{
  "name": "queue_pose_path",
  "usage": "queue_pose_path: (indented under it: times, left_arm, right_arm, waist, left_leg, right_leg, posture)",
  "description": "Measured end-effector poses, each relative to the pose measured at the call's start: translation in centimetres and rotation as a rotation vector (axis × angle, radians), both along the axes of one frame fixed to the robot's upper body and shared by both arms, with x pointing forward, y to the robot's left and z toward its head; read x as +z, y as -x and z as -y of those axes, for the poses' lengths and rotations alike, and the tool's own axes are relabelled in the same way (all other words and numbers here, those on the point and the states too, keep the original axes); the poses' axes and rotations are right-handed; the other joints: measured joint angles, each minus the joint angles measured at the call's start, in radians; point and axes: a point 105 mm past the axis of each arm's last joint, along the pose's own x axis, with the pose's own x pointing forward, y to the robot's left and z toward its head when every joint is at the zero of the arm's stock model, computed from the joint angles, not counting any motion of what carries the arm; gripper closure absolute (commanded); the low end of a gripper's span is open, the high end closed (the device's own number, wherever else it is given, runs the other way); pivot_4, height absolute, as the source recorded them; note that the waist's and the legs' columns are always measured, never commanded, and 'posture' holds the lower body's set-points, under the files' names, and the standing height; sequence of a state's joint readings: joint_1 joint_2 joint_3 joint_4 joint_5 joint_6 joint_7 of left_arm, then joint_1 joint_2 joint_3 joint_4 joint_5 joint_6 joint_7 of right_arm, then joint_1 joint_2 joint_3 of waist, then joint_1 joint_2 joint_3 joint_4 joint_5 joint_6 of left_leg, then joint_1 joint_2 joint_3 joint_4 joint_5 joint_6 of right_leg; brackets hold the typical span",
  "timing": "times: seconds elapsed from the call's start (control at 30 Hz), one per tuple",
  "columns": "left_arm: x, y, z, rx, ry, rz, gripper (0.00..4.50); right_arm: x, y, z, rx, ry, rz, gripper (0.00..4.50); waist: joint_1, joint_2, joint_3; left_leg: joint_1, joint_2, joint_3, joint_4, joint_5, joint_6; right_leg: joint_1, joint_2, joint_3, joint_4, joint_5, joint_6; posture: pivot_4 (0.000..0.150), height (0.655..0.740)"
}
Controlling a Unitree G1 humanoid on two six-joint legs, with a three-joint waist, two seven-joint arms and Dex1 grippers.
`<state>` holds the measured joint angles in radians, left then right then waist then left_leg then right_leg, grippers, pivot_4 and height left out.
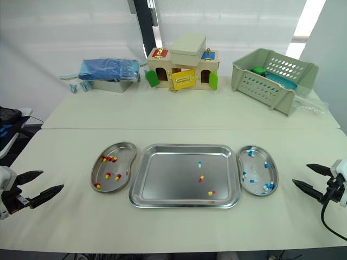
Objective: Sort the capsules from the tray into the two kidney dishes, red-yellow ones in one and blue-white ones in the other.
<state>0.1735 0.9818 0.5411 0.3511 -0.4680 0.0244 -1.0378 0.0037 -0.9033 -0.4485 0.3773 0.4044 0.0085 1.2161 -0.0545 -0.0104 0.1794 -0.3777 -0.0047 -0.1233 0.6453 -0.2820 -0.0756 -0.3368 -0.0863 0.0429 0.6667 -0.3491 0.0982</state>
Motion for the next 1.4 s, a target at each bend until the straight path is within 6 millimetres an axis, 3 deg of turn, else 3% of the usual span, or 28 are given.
queue_pose_path:
  times: [0.63, 0.97, 1.1, 1.27, 1.4]
  left_arm:
    - [0.3, -1.3, 0.8, -0.027, -0.013, -0.004, 0.00]
    - [0.8, -1.6, 2.1, -0.090, -0.022, -0.007, 0.00]
    - [0.9, -1.9, 4.4, -0.180, -0.022, -0.039, 0.00]
    - [2.0, -2.9, 9.7, -0.356, 0.007, -0.013, 0.00]
    - [1.2, -3.4, 14.3, -0.494, 0.056, -0.033, 0.00]
  right_arm:
    - [-0.3, 0.4, 0.2, -0.016, 0.004, -0.008, 0.05]
    - [-0.5, 2.3, -2.1, 0.082, -0.023, -0.032, 0.05]
    - [-0.3, 3.8, -5.1, 0.177, -0.075, -0.046, 0.05]
    - [-0.1, 6.2, -9.9, 0.279, -0.178, -0.038, 0.05]
    - [-0.7, 7.5, -12.6, 0.309, -0.259, -0.005, 0.05]
  waist:
    - [-0.002, 0.000, 0.000]
    - [-0.002, 0.000, 0.000]
    - [0.001, 0.000, 0.000]
    - [0.011, 0.000, 0.000]
    - [0.018, 0.000, 0.000]
  left_leg:
    - [0.000, 0.000, 0.000, 0.000, 0.000, 0.000]
    - [0.000, 0.000, 0.000, 0.000, 0.000, 0.000]
    - [-0.001, 0.000, -0.001, 0.001, 0.000, 0.000]
    - [-0.001, 0.000, -0.001, 0.001, 0.000, 0.000]
    - [-0.001, 0.000, -0.001, 0.001, 0.000, 0.000]
  right_leg:
    - [0.000, 0.000, 0.000, 0.001, 0.000, 0.000]
    - [0.000, 0.000, 0.000, 0.001, 0.000, 0.000]
    - [0.000, 0.000, 0.000, 0.001, 0.000, 0.000]
    - [0.000, 0.000, 0.000, 0.002, 0.000, 0.000]
    - [0.000, 0.000, 0.000, 0.002, 0.000, 0.000]
  posture:
    - [0.150, 0.7400]
    - [0.150, 0.7400]
    - [0.150, 0.7400]
    - [0.150, 0.7400]
    - [0.150, 0.7400]
